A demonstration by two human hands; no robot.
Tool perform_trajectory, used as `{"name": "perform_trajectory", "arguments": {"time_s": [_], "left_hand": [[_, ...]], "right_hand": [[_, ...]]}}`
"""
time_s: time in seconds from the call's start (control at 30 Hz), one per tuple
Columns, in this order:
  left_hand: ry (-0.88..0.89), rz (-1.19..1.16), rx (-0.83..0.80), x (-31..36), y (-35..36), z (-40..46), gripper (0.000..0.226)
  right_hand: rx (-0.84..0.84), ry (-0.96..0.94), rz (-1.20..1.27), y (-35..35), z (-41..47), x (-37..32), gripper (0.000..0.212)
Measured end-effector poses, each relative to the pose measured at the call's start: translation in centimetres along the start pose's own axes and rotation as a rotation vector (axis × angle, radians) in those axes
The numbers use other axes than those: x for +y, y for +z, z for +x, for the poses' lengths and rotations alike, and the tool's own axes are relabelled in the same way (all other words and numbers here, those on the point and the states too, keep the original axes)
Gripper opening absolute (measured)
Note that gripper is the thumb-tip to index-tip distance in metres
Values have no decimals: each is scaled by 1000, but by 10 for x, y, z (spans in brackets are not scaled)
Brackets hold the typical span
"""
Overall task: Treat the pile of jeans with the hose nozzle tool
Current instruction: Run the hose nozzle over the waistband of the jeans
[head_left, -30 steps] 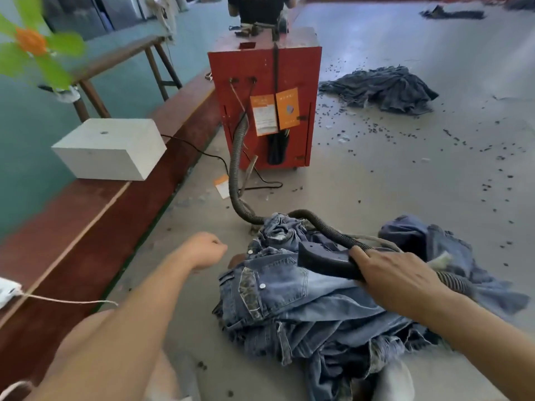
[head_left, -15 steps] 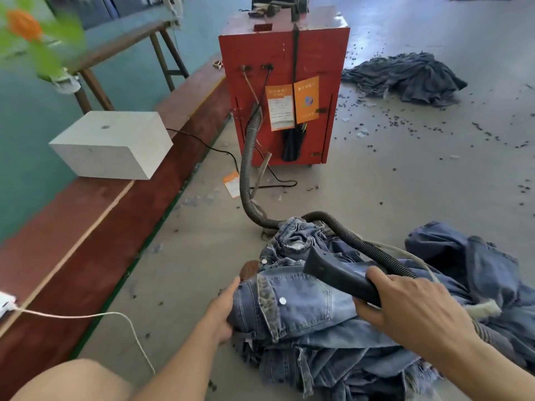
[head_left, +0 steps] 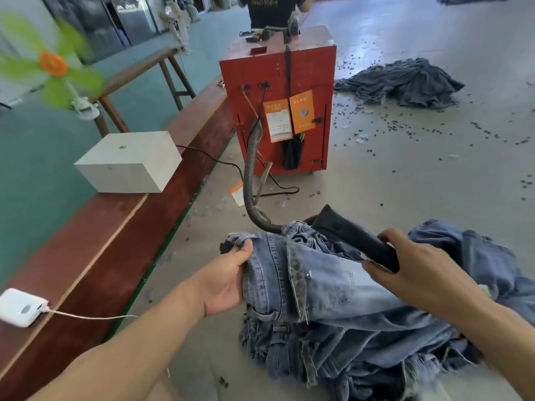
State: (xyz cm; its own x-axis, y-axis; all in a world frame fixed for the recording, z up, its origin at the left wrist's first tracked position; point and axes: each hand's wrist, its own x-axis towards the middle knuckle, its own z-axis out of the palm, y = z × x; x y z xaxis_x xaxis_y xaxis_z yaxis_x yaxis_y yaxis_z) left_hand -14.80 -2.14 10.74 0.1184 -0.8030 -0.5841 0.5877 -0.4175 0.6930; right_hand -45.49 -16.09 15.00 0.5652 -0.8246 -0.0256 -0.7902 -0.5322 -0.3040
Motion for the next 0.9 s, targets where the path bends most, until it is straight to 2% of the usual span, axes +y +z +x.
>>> {"name": "perform_trajectory", "arguments": {"time_s": [0.1, 0.2, 0.27, 0.33, 0.37, 0.43, 0.53, 0.63, 0.7, 0.77, 0.83, 0.9], "left_hand": [[-109, -28, 191, -13, 2, 12, 54], [-190, 112, 201, -23, 8, 20, 60], [-175, 330, 242, -34, 9, 27, 61], [-119, 567, 353, -47, 9, 35, 45], [-112, 601, 374, -51, 7, 39, 34], [-94, 572, 364, -51, 2, 44, 23], [-20, 654, 298, -45, -2, 49, 20], [-16, 492, 306, -41, -2, 54, 16], [-67, 350, 306, -37, -4, 55, 31], [-132, 356, 200, -32, -3, 51, 44], [-173, 406, 103, -32, -2, 47, 41], [-158, 344, 69, -33, -3, 45, 32]], "right_hand": [[25, -14, -116, -2, -10, -1, 34], [49, 6, -175, 1, -13, -2, 35], [33, 7, -175, 5, -12, -2, 37], [-33, -31, -141, 10, -10, 1, 41], [-73, -52, -112, 11, -10, 3, 41], [-112, -105, -77, 11, -9, 7, 42], [-55, -182, -153, 9, -9, 11, 43], [-66, -198, -232, 8, -11, 10, 46], [-105, -191, -210, 11, -13, 5, 44], [-104, -195, -213, 15, -14, 1, 44], [-91, -195, -270, 16, -12, -2, 46], [-95, -204, -305, 14, -10, -1, 53]]}}
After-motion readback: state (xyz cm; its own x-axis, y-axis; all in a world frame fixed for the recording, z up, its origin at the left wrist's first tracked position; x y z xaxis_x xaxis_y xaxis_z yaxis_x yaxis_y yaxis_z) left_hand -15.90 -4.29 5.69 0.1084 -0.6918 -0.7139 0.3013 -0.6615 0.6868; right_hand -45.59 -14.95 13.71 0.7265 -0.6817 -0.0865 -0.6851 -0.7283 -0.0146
